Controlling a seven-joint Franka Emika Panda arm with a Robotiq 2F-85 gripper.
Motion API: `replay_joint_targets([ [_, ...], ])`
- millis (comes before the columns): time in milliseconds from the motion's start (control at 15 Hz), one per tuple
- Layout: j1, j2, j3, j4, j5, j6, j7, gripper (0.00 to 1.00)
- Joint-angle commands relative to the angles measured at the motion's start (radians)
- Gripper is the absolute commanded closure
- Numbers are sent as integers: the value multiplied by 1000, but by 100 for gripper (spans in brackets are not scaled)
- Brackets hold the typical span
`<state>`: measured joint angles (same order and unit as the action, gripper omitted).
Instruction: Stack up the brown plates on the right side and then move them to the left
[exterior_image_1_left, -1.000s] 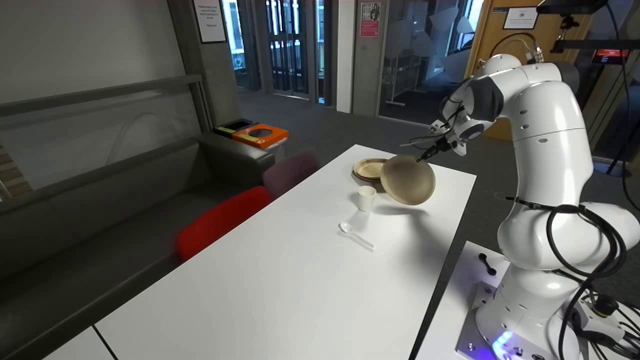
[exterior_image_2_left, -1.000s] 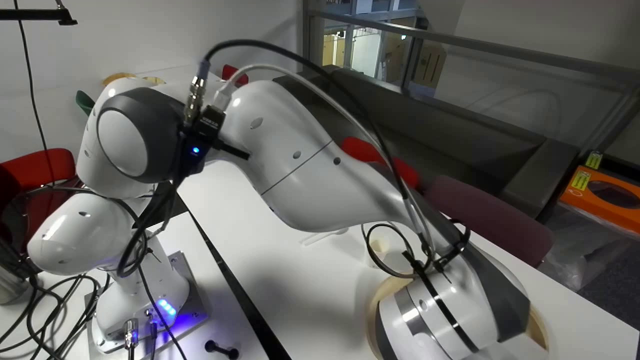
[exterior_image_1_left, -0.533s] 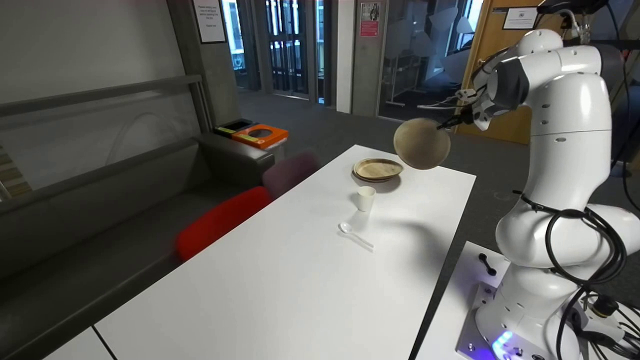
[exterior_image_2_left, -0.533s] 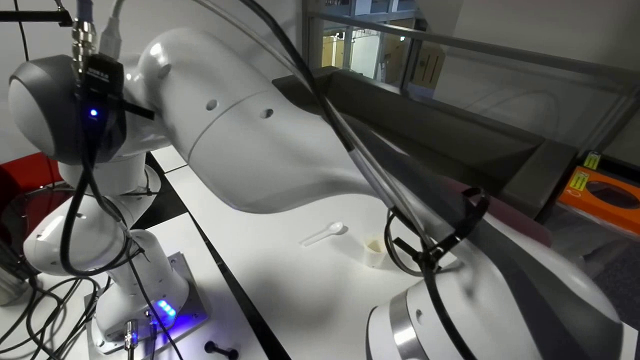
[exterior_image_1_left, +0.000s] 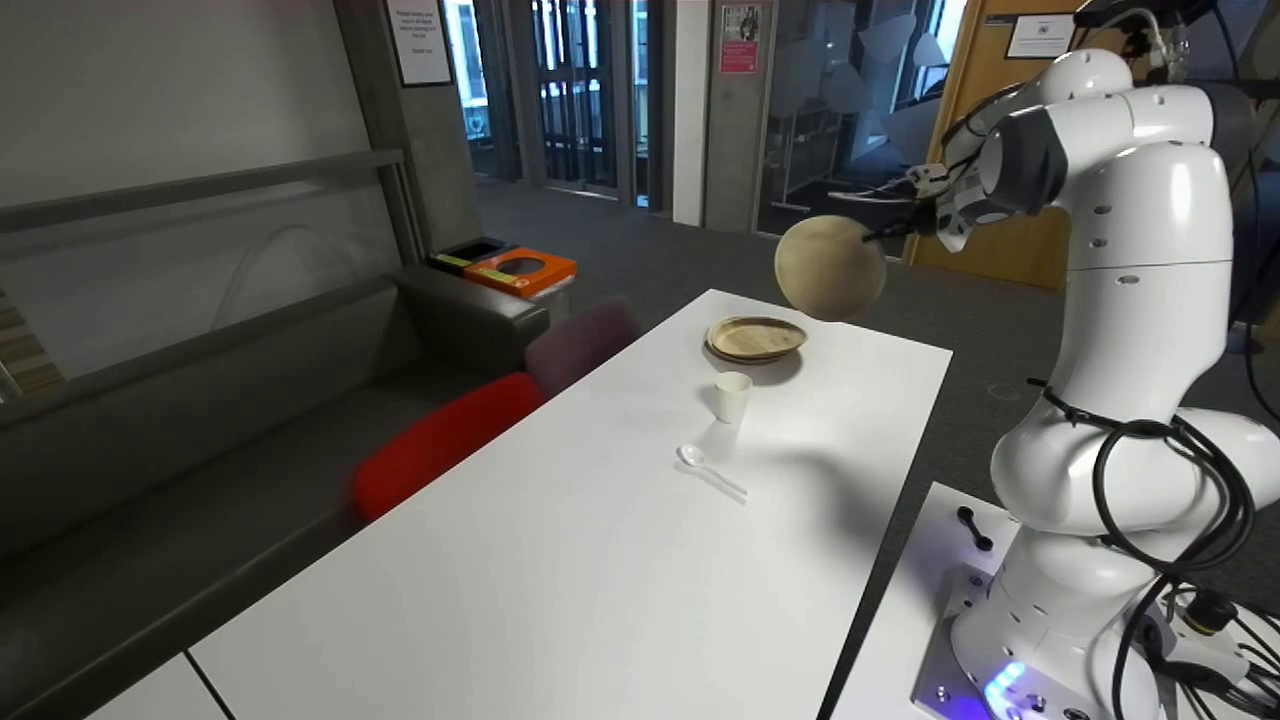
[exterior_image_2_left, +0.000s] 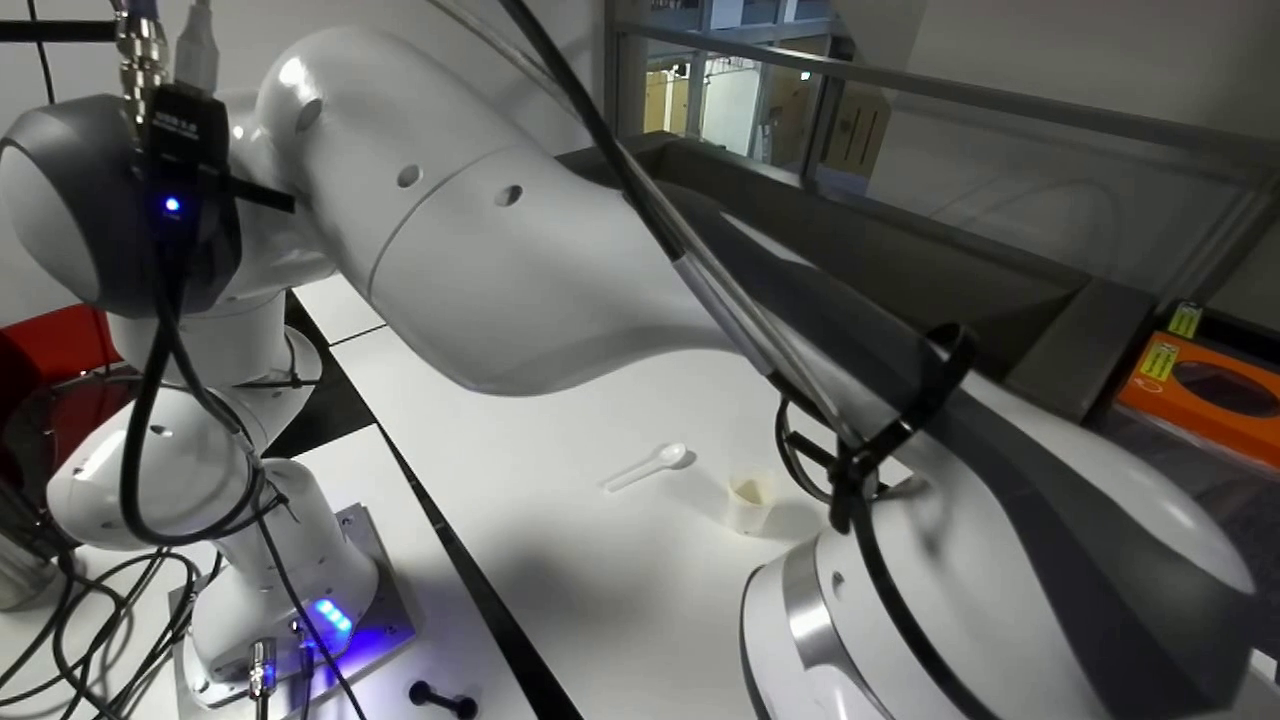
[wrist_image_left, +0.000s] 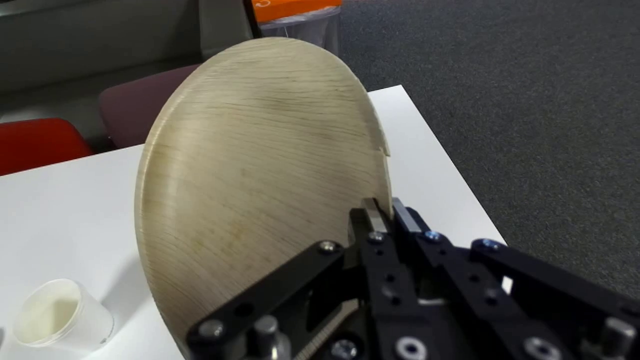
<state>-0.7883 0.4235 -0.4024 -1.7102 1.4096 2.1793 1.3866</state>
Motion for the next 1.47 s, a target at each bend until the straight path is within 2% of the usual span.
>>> replay_joint_targets([
  [0,29,16,20,21,62,108,29,98],
  [200,71,104,43,139,125,303,169,98],
  [400,97,233,47,295,76,447,393,98],
  [533,95,315,46,358,35,493,539,98],
  [600,122,353,1,375,22,477,617,98],
  [1000,149,517,-113,457,-72,259,1049,98],
  [1267,143,574,-159,554,-73,112,1328,98],
  [1333,144,581,-169,562,-53,83,1375,98],
  [1400,194,532,-215,417,65,76,1255,98],
])
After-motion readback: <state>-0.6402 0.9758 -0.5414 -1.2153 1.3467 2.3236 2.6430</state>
